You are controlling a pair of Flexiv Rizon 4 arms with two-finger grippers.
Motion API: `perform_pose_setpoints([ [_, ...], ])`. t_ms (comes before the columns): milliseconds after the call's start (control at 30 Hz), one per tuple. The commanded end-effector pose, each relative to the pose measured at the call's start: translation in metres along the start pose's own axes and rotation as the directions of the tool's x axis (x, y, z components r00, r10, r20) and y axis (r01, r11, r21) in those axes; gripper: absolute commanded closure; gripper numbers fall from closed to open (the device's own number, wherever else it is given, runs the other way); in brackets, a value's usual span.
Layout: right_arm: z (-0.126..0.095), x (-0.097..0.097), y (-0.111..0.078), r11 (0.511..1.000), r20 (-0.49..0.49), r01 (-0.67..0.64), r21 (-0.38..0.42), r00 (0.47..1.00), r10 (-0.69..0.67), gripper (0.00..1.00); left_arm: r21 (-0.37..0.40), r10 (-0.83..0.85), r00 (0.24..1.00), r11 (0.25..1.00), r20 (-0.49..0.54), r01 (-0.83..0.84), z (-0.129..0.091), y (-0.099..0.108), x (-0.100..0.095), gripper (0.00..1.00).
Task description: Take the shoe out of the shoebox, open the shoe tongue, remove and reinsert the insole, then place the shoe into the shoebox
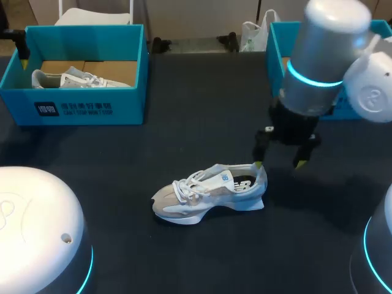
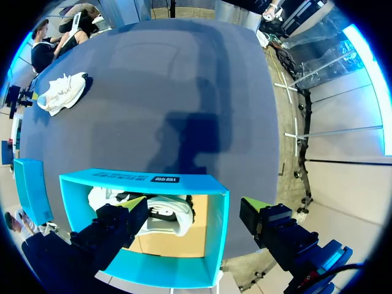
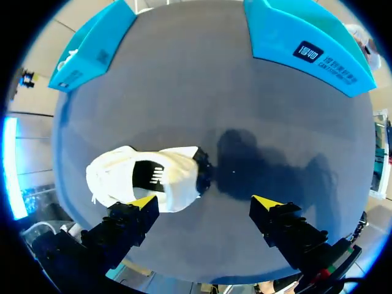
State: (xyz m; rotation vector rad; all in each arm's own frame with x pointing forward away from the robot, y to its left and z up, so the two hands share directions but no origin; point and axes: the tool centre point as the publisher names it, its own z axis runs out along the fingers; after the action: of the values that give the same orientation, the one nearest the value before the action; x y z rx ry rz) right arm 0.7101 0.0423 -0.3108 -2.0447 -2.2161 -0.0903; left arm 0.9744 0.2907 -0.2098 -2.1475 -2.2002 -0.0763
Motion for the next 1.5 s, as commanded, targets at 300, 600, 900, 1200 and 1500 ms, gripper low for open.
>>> perform_pose_setpoints([
  [300,-0.019,-0.073,-0.008,0.928,-0.48,0.126,-0.349,0.827,-0.293,0.0,-0.003,0.0,1.0,1.0,-0.003,0.0,0.0,-0.001,0.0,0.0],
  [600,-0.021,-0.081,-0.008,0.874,-0.594,0.259,-0.412,0.651,-0.473,0.0,-0.003,0.0,1.0,1.0,-0.003,0.0,0.0,-0.001,0.0,0.0],
  [900,0.003,-0.088,0.019,0.7,-0.544,0.351,-0.622,0.449,-0.709,0.0,-0.003,0.0,1.0,1.0,-0.003,0.0,0.0,-0.001,0.0,0.0],
  [1200,0.003,-0.084,0.031,0.65,-0.448,0.43,-0.627,0.484,-0.752,0.0,-0.003,0.0,1.0,1.0,-0.003,0.0,0.0,-0.001,0.0,0.0],
  [1500,0.003,-0.087,0.029,0.616,-0.399,0.451,-0.646,0.489,-0.776,0.0,-0.003,0.0,1.0,1.0,-0.003,0.0,0.0,-0.001,0.0,0.0],
])
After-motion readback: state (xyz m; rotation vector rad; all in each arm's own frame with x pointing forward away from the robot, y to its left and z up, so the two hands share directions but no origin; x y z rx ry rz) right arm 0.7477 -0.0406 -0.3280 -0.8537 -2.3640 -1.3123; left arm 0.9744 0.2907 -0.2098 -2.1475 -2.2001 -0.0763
